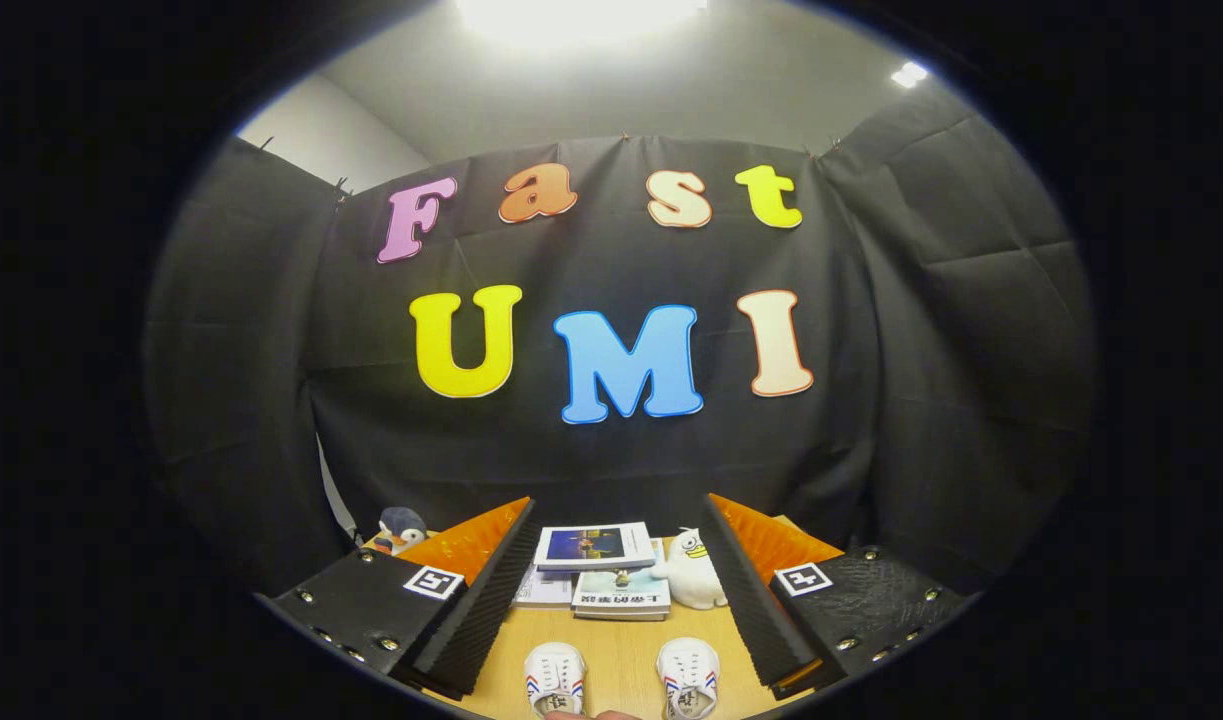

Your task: Open the storage box then place both shoes into the box .Put the left shoe in first, then the right shoe, with the right side of both shoes facing outward in a uniform manner.

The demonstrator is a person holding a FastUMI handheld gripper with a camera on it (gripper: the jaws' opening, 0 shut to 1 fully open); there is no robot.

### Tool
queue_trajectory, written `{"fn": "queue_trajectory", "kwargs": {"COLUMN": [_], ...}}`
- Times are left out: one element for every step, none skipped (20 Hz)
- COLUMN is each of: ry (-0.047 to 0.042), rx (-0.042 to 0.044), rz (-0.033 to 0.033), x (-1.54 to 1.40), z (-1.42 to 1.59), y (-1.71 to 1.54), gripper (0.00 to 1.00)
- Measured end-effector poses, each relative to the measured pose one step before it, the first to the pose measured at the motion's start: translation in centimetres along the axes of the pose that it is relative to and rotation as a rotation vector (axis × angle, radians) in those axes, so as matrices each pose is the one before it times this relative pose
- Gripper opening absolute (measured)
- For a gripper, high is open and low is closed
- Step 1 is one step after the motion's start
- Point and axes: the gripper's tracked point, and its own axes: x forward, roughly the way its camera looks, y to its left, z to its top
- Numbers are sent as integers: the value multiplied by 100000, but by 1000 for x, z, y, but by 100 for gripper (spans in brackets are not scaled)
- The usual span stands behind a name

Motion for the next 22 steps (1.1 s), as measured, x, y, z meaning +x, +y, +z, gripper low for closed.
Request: {"fn": "queue_trajectory", "kwargs": {"ry": [1698,2065,1606,3206,3375,3157,3229,3171,3532,3986,3672,3584,3627,3330,3179,3406,3659,2041,2382,2472,3054,2974], "rx": [150,424,770,1854,2384,3078,2407,1456,1246,1548,1969,2229,2618,2863,2355,1127,80,-237,-430,402,1671,2350], "rz": [2226,3576,2490,2793,3601,3814,2388,1763,1485,1509,2531,2521,2585,3196,2840,2289,1382,2393,2808,2830,3083,3167], "x": [461,475,518,586,382,563,711,721,737,852,699,796,749,645,758,678,580,602,1088,749,936,923], "z": [-707,-928,-688,-1374,-1166,-1210,-1116,-1054,-1203,-1282,-1156,-987,-956,-897,-897,-932,-971,-490,-726,-642,-862,-867], "y": [396,657,437,296,678,791,271,119,104,124,505,391,386,485,495,418,381,506,321,369,613,374], "gripper": [98,98,98,97,97,98,97,97,98,98,99,99,99,98,99,99,98,99,99,99,99,99]}}
